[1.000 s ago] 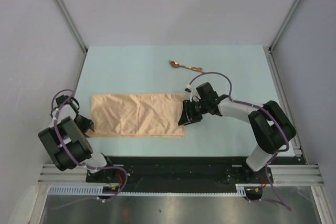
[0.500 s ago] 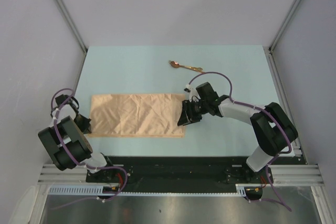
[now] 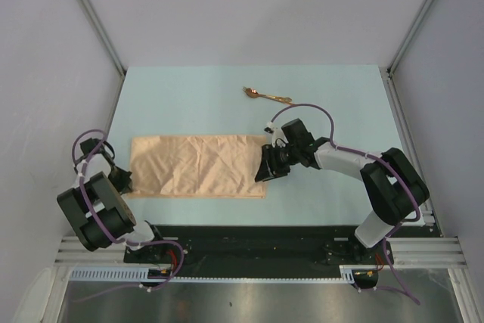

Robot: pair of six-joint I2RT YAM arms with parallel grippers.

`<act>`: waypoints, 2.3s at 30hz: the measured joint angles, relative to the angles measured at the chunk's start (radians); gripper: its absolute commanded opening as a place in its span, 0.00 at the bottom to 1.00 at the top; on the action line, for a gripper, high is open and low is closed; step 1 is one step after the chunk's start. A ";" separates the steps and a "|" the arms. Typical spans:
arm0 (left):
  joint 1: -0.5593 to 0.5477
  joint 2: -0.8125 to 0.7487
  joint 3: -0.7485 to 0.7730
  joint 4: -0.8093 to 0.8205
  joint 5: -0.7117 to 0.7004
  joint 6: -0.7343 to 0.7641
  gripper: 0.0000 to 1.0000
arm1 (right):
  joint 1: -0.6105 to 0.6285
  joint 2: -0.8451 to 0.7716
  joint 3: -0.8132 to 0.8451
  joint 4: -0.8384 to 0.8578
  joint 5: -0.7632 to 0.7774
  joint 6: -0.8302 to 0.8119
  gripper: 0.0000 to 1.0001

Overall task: Fold the napkin into a case and place the utensils inside
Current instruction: Smooth out the rectangle-folded napkin at the corner of the board.

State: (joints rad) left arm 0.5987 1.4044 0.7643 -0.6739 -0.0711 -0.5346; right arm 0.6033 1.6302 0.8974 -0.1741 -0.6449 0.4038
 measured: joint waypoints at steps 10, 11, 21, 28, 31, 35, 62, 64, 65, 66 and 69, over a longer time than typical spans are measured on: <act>-0.001 0.000 -0.039 0.045 -0.006 -0.037 0.00 | 0.029 0.000 0.008 -0.060 -0.003 0.006 0.45; -0.001 0.000 -0.039 0.049 -0.008 -0.038 0.00 | 0.029 0.000 0.008 -0.069 -0.003 0.005 0.45; -0.008 0.000 -0.039 0.066 -0.063 -0.041 0.00 | 0.029 0.000 0.024 -0.129 0.012 0.006 0.45; -0.046 -0.041 -0.039 0.052 -0.085 -0.053 0.00 | 0.033 0.004 0.027 -0.132 0.013 0.007 0.45; -0.082 -0.085 -0.039 0.040 -0.092 -0.071 0.00 | 0.037 0.008 0.027 -0.132 0.013 0.007 0.45; -0.092 -0.100 -0.055 0.037 -0.112 -0.095 0.00 | 0.039 0.009 0.027 -0.135 0.012 0.006 0.45; -0.090 -0.034 -0.067 0.019 -0.207 -0.121 0.00 | 0.067 0.091 0.051 -0.149 0.048 0.002 0.39; -0.089 -0.034 -0.067 0.016 -0.212 -0.121 0.00 | 0.072 0.107 0.054 -0.147 0.054 0.003 0.38; -0.089 -0.034 -0.067 0.016 -0.214 -0.122 0.00 | 0.074 0.115 0.057 -0.146 0.055 0.003 0.37; -0.089 -0.034 -0.067 0.014 -0.214 -0.122 0.00 | 0.074 0.127 0.062 -0.145 0.058 0.003 0.37; -0.089 -0.033 -0.067 0.013 -0.215 -0.124 0.00 | 0.076 0.139 0.067 -0.141 0.068 0.004 0.35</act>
State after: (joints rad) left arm 0.5102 1.3712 0.6975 -0.6609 -0.2859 -0.6586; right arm 0.6788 1.7691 0.9646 -0.3153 -0.5766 0.4080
